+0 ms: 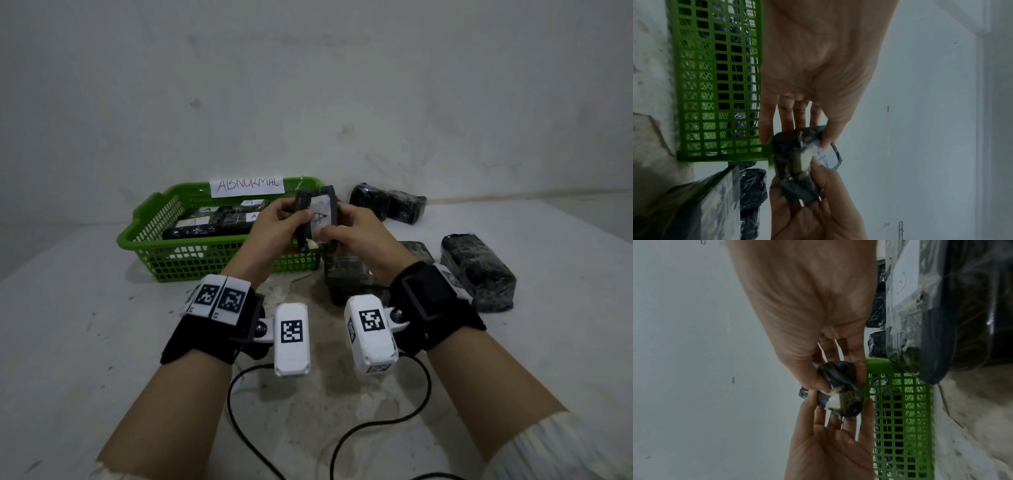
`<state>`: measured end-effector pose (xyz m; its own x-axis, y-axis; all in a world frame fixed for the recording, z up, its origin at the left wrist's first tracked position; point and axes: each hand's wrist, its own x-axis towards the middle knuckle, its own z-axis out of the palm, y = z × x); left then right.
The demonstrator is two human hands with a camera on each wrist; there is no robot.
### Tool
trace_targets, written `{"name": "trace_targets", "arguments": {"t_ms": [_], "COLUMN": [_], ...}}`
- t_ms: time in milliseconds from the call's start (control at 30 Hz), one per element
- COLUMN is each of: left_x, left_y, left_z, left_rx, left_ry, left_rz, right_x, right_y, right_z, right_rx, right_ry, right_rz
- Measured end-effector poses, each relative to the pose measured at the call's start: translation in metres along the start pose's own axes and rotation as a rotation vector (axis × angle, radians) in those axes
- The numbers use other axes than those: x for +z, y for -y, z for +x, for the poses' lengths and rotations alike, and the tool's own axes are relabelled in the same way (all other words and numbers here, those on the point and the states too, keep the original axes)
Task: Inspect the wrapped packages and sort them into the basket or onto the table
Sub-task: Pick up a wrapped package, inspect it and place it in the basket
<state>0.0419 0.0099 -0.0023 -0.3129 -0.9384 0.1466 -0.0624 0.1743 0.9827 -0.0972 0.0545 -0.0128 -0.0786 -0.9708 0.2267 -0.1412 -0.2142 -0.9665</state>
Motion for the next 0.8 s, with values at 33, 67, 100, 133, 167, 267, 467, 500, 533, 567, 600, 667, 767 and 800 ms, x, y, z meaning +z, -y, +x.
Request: {"name": "trace_targets", "arguments": {"t_ms": [33, 67, 100, 133, 167, 267, 467, 500, 533, 567, 600, 667, 767, 800], "left_x": [-0.0015, -0.0031, -0.0039, -0.0039, -0.0032, -0.0012, -0.0031, -0.0024, -0.0014, -0.0008, -0.0004, 0.0007, 0.0007, 0.0004], "left_y": [0.0000, 0.0001, 0.0002, 0.0002, 0.0005, 0.0014, 0.0049, 0.0047, 0.0044, 0.0041, 0.0038, 0.0037, 0.0043, 0.0045], "left_z": [-0.0003, -0.0003, -0.0008, -0.0012, -0.0012, 0.0000, 0.0006, 0.0005, 0.0006, 0.0006, 0.0006, 0.0003, -0.0004, -0.0004], "left_rx": [-0.007, -0.014, -0.021, -0.021, -0.016, 0.002, 0.037, 0.052, 0.061, 0.064, 0.058, 0.023, -0.038, -0.042], "left_ry": [0.033, 0.070, 0.103, 0.122, 0.124, 0.081, 0.017, 0.012, 0.010, 0.009, 0.013, 0.051, 0.120, 0.139], "left_rz": [0.001, 0.008, 0.022, 0.033, 0.036, -0.003, -0.087, -0.080, -0.071, -0.063, -0.064, -0.101, -0.164, -0.181], "right_x": [-0.0003, -0.0011, -0.0019, -0.0025, -0.0028, -0.0015, -0.0020, -0.0018, -0.0017, -0.0024, -0.0031, -0.0054, -0.0075, -0.0075], "right_y": [0.0004, 0.0010, 0.0013, 0.0010, 0.0007, -0.0013, -0.0030, -0.0018, -0.0008, 0.0002, 0.0008, 0.0000, -0.0028, -0.0023], "right_z": [-0.0004, -0.0009, -0.0014, -0.0015, -0.0013, 0.0007, -0.0003, -0.0003, 0.0007, 0.0015, 0.0027, 0.0039, 0.0042, 0.0038], "right_rx": [-0.010, -0.019, -0.027, -0.031, -0.029, -0.014, -0.040, -0.025, -0.009, 0.000, -0.001, -0.019, -0.023, -0.016], "right_ry": [-0.021, -0.044, -0.062, -0.071, -0.071, -0.009, 0.022, 0.012, -0.008, -0.033, -0.059, -0.094, -0.118, -0.120], "right_rz": [-0.011, -0.014, -0.011, -0.003, 0.000, -0.026, -0.029, -0.005, 0.029, 0.057, 0.070, 0.059, 0.027, 0.038]}}
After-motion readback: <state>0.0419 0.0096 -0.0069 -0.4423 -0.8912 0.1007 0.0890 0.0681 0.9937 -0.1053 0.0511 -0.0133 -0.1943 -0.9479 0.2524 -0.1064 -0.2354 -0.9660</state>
